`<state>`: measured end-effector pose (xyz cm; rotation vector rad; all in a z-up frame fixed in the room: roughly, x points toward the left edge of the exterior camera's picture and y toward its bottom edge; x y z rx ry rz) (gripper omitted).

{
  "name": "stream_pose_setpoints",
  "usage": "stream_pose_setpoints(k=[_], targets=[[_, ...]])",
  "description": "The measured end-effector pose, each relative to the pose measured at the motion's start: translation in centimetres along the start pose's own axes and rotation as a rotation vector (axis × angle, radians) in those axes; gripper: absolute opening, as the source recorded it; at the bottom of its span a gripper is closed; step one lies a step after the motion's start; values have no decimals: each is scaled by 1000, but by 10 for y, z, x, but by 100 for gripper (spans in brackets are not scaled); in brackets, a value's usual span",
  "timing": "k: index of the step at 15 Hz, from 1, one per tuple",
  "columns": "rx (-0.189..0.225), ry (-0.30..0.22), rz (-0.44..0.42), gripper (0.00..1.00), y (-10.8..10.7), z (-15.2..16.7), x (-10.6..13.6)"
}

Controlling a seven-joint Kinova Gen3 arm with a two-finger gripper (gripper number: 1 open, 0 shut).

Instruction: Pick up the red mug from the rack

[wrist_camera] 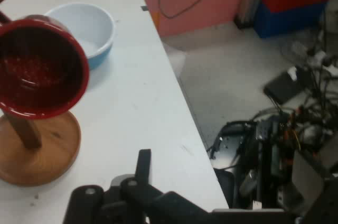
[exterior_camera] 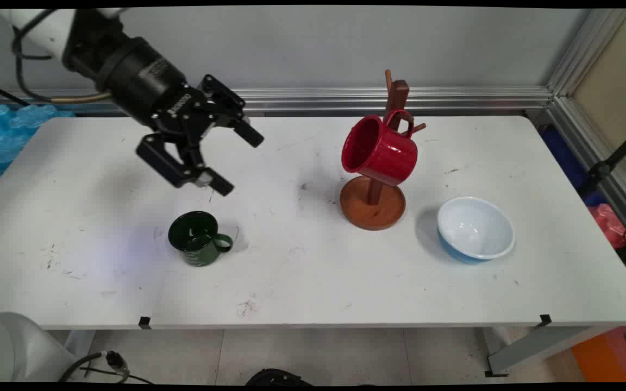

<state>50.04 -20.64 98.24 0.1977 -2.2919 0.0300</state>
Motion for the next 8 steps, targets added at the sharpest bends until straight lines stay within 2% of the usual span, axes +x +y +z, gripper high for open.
stream_pose_setpoints(k=[5,8], targets=[[66,20,-160,100,-4,29,21],[125,23,-247,100,-12,50,34]])
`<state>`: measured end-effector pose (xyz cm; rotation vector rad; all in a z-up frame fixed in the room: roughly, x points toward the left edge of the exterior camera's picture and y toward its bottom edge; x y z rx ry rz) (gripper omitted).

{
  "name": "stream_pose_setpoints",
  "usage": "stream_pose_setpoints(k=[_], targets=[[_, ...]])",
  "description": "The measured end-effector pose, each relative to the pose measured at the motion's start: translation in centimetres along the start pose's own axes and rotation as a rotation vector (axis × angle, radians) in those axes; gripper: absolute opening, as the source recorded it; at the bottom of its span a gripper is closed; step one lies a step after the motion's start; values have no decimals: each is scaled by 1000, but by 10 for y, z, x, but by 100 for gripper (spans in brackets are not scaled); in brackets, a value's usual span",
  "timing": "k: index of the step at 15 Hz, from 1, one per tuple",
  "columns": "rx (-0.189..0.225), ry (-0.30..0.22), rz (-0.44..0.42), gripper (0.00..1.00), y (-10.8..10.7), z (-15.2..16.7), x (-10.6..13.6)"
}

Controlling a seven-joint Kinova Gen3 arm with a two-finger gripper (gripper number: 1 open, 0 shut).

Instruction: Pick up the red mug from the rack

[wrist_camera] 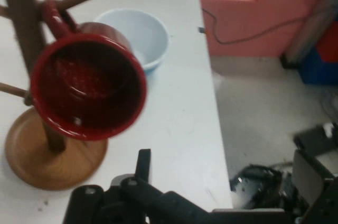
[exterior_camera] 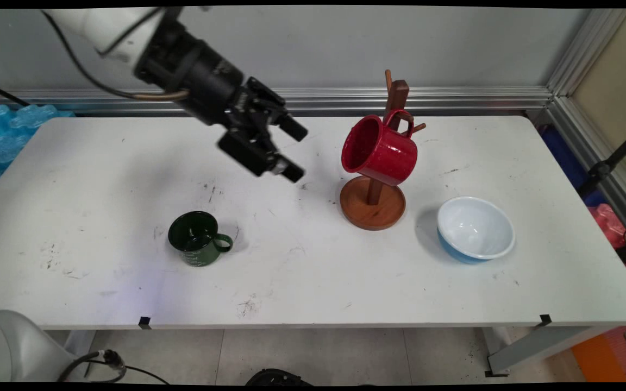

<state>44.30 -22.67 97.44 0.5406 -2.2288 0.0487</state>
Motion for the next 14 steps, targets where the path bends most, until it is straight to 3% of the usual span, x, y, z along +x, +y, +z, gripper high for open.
stream_pose_setpoints(k=[7,14], targets=[[103,-4,-157,100,-5,46,27],[142,-11,-256,100,-5,80,42]])
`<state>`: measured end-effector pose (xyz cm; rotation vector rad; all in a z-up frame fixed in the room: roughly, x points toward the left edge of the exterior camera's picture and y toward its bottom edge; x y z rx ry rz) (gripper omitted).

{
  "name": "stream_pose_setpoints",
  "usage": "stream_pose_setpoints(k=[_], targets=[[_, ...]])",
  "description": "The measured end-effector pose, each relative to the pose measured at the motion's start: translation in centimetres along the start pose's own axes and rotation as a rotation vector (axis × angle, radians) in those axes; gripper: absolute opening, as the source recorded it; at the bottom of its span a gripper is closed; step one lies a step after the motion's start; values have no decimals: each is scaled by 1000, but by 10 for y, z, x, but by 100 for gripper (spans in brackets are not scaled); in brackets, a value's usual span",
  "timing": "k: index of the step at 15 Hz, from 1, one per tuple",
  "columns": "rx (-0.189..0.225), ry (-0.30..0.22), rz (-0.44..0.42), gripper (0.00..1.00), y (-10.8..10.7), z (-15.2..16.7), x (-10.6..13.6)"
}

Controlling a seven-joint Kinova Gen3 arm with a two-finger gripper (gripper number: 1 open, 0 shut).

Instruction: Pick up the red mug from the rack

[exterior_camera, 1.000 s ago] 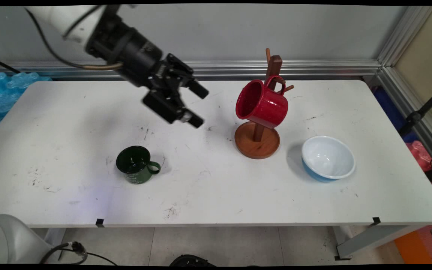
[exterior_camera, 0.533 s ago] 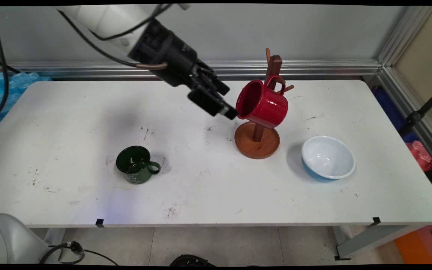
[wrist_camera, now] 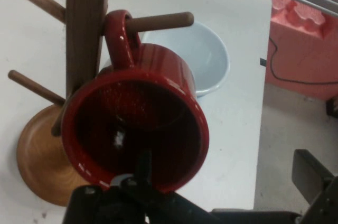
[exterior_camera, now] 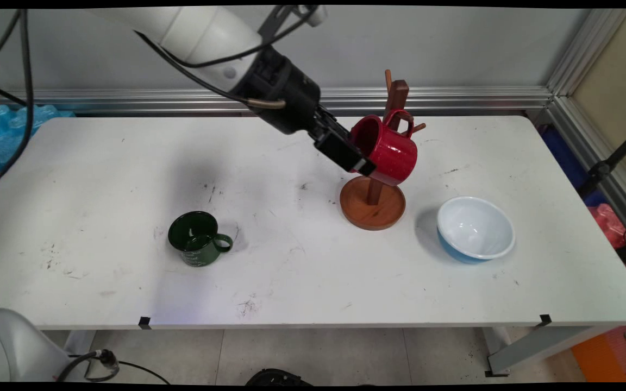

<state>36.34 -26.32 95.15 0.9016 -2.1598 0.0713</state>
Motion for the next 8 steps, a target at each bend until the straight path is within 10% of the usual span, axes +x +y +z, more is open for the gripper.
stream_pose_setpoints(k=[8], targets=[[18,2,-59,100,3,30,12]])
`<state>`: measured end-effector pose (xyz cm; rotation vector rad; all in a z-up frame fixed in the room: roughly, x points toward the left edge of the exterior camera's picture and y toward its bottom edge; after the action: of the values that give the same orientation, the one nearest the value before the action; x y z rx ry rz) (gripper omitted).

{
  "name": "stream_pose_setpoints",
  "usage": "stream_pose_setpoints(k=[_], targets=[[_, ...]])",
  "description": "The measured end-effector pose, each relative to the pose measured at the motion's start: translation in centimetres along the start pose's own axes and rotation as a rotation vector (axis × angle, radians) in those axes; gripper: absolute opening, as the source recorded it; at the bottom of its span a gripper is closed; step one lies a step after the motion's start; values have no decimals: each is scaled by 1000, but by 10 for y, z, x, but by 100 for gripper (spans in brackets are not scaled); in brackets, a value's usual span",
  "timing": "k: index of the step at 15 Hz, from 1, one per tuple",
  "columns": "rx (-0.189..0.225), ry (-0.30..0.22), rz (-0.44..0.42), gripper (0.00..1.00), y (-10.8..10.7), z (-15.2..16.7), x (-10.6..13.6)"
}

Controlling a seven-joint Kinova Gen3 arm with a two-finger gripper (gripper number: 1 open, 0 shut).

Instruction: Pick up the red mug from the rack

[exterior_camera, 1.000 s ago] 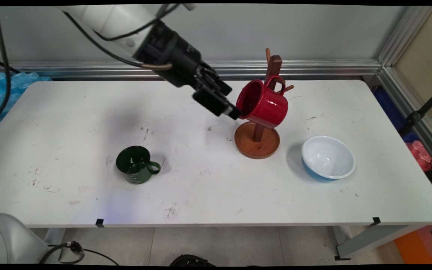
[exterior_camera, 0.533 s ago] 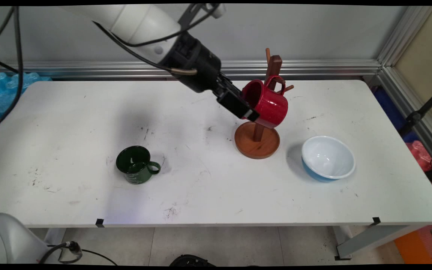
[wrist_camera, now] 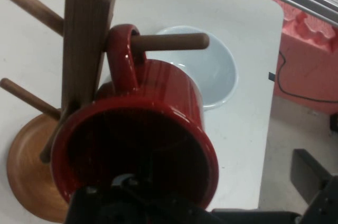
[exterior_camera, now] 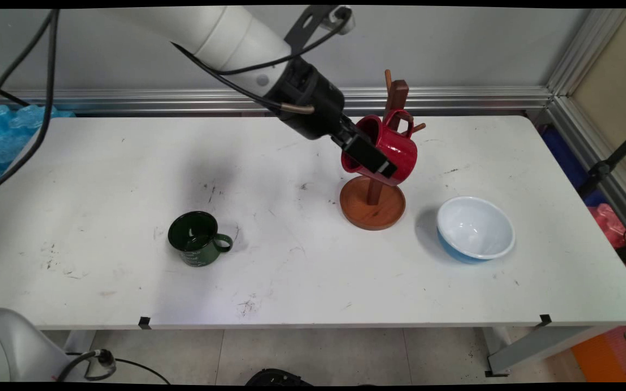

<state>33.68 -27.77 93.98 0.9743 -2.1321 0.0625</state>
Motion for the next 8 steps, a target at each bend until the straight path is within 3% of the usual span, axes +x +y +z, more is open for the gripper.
stream_pose_setpoints(k=[1,2,8], targets=[[3,-1,-6,100,0,4,1],[5,-2,-10,0,0,6,2],[14,-10,-18,0,0,14,3]])
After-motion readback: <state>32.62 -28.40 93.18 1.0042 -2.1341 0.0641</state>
